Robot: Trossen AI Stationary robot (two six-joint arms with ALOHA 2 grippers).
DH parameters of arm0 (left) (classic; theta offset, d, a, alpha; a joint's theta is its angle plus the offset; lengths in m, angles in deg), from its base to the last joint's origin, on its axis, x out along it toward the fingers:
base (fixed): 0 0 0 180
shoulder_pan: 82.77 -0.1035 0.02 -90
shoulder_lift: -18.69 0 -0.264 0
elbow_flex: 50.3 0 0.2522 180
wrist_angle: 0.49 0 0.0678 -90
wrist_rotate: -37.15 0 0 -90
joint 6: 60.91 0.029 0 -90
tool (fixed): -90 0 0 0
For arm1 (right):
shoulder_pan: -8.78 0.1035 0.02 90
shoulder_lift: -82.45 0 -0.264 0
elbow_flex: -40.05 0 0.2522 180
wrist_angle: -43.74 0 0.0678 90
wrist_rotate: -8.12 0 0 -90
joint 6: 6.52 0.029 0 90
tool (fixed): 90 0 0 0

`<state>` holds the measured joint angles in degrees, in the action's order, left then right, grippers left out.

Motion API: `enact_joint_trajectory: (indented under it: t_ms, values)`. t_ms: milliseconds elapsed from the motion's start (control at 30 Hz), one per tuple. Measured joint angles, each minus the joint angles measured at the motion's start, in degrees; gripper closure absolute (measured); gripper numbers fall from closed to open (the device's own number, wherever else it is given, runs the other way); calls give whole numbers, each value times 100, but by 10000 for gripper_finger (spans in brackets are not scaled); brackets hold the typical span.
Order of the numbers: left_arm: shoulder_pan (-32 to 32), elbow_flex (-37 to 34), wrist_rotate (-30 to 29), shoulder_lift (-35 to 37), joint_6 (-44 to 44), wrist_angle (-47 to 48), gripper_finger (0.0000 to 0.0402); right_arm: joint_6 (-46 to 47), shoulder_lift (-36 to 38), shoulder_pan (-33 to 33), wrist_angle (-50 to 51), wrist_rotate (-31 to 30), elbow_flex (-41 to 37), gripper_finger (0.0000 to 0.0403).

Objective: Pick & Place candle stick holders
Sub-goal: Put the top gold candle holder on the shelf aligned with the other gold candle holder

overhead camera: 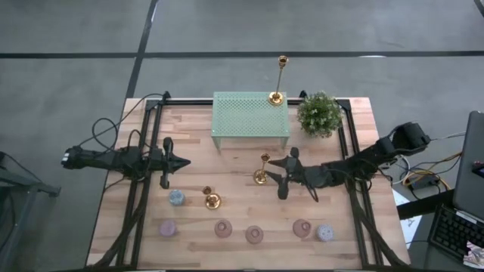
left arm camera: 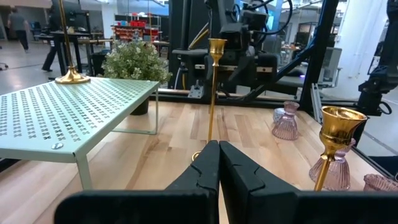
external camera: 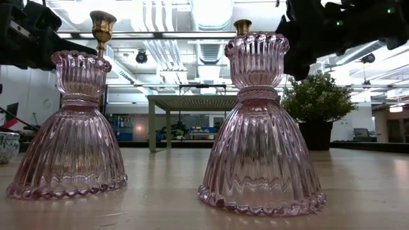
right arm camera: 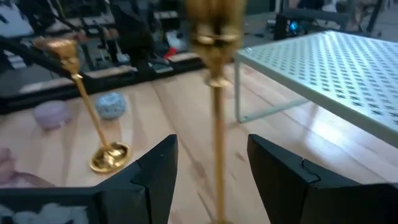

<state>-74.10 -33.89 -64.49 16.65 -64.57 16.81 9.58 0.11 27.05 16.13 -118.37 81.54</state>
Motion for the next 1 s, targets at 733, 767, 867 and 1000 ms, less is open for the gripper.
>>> enact_joint_trajectory:
  t_ms: [733, 767, 867, 1000]
  values:
    - [1, -2, -2, -7, 2, -7, 392, -906, -874, 76, -179, -629, 837, 286]
    - [-1, -2, -2, -7, 0, -7, 392, -917, -844, 76, -173, -629, 837, 290]
    - [-1, -2, -2, -7, 0, -8, 392, -943, -814, 75, -176, -630, 835, 306]
    - [1, -2, -2, -7, 0, -9, 392, -964, -814, 76, -168, -627, 831, 330]
